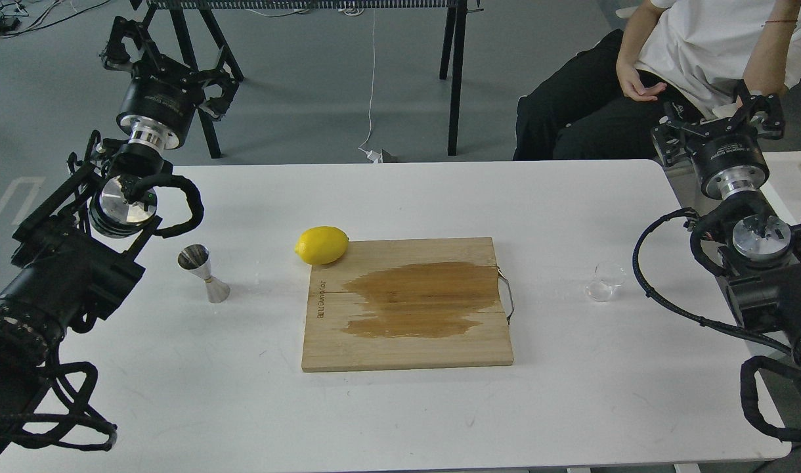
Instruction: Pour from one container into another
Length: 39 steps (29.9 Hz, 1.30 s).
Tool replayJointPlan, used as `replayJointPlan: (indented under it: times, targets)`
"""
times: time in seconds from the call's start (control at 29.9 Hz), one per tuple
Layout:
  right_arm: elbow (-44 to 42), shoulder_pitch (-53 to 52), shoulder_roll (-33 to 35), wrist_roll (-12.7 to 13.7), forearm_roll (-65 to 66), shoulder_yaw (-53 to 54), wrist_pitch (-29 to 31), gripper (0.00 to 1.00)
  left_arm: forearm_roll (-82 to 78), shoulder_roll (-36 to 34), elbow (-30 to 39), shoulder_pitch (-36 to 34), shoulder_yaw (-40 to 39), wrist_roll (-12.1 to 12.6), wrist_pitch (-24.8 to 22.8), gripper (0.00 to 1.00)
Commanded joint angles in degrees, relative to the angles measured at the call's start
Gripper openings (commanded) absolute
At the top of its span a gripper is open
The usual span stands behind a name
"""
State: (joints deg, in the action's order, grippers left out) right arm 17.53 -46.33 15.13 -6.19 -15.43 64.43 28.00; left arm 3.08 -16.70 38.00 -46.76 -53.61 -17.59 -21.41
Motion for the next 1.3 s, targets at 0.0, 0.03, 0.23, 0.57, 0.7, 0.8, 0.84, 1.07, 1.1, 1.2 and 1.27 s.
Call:
replayJointPlan:
  times: [0.0,0.03,0.23,0.57,0.7,0.8,0.84,1.07,1.1,1.2,1.27]
  targets:
    - [-0.1,0.2,0.1,0.1,0.1,-0.1,0.0,1.00,0.0,0.1,0.0,0.1,0.1,-0.1,-0.1,1.00]
    - [-0.1,0.2,0.1,0.1,0.1,-0.1,0.0,1.00,0.0,0.2,0.0,0.2,0.1,-0.1,-0.1,1.00]
    - [0.2,0.5,-0.3,-0.1,0.1,-0.1,0.0,1.00,-0.4,-0.3,1.3,0.2,0.2,-0.3,-1.7,1.00]
    - [0.3,2.3,0.2,-0.1,0.1,0.0,0.0,1.00,-17.8,-14.0,24.6,1.6,13.1,-0.9,6.5,1.00]
    - [0.3,3.2,0.3,-0.3,0.0,0.1,0.0,1.00,-30.9,-21.8,37.9,2.4,17.2,-0.8,12.3,1.00]
    - [0.3,3.5,0.3,-0.3,0.0,0.1,0.0,1.00,-41.4,-27.1,46.1,3.7,19.4,-0.8,15.3,1.00]
    - [0.3,3.5,0.3,-0.3,0.0,0.1,0.0,1.00,-44.5,-29.0,48.0,4.7,19.8,-0.8,16.2,1.00]
    - [0.3,3.5,0.3,-0.4,-0.1,0.7,0.0,1.00,-71.8,-33.7,50.8,14.0,20.5,-0.8,24.0,0.99]
    - [0.3,3.5,0.3,-0.4,-0.2,1.0,0.0,1.00,-77.4,-33.8,50.8,16.6,20.5,-0.8,25.5,0.99]
    - [0.2,3.5,0.3,-0.5,-0.3,1.1,0.0,1.00,-90.4,-33.8,50.8,22.7,20.4,-0.8,29.0,0.99]
    - [0.2,3.5,0.3,-0.5,-0.3,1.1,0.0,1.00,-96.3,-34.3,50.8,26.4,20.3,-1.0,30.1,0.98]
